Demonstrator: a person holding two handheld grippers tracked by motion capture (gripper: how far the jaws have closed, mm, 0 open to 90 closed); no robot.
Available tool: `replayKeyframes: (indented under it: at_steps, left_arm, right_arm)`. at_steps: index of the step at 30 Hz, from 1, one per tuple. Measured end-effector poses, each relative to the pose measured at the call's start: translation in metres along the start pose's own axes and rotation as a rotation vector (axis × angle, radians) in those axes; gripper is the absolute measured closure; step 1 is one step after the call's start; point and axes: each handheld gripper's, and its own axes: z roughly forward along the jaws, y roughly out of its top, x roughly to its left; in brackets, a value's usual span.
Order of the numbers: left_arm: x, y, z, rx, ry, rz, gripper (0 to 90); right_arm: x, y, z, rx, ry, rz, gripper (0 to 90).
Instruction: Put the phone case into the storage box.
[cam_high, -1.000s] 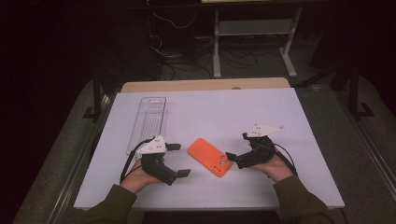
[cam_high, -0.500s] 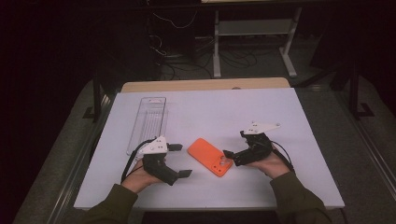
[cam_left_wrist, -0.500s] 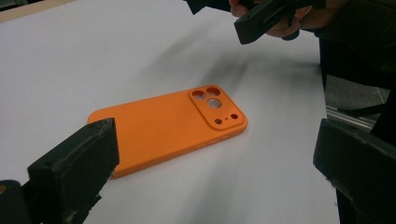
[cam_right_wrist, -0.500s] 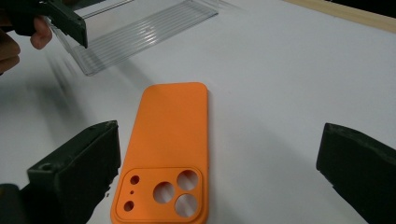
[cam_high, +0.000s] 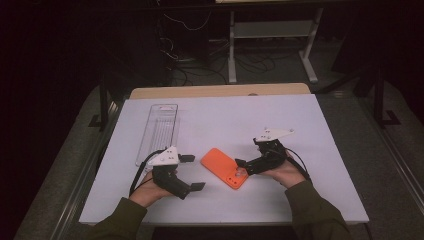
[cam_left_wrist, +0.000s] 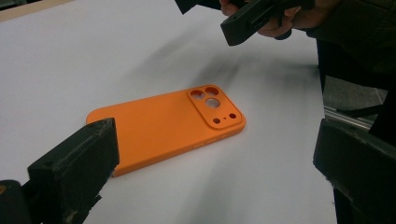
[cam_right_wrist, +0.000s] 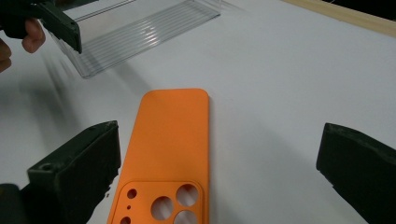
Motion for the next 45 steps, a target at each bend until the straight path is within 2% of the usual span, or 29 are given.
replayKeyframes:
  at_steps: [24, 39, 45]
  left_arm:
    - [0.001, -0.001, 0.000, 0.009, -0.001, 0.003, 0.0]
    - [0.001, -0.001, -0.001, 0.009, -0.004, -0.006, 0.0]
    - [0.001, -0.001, 0.000, 0.006, -0.008, -0.004, 0.0]
  right_arm:
    - [0.003, 0.012, 0.014, 0.005, 0.010, -0.006, 0.0]
    - [0.012, 0.015, 0.019, 0.029, 0.030, -0.026, 0.8]
    - [0.016, 0.014, 0.022, 0.057, 0.042, -0.033, 0.1]
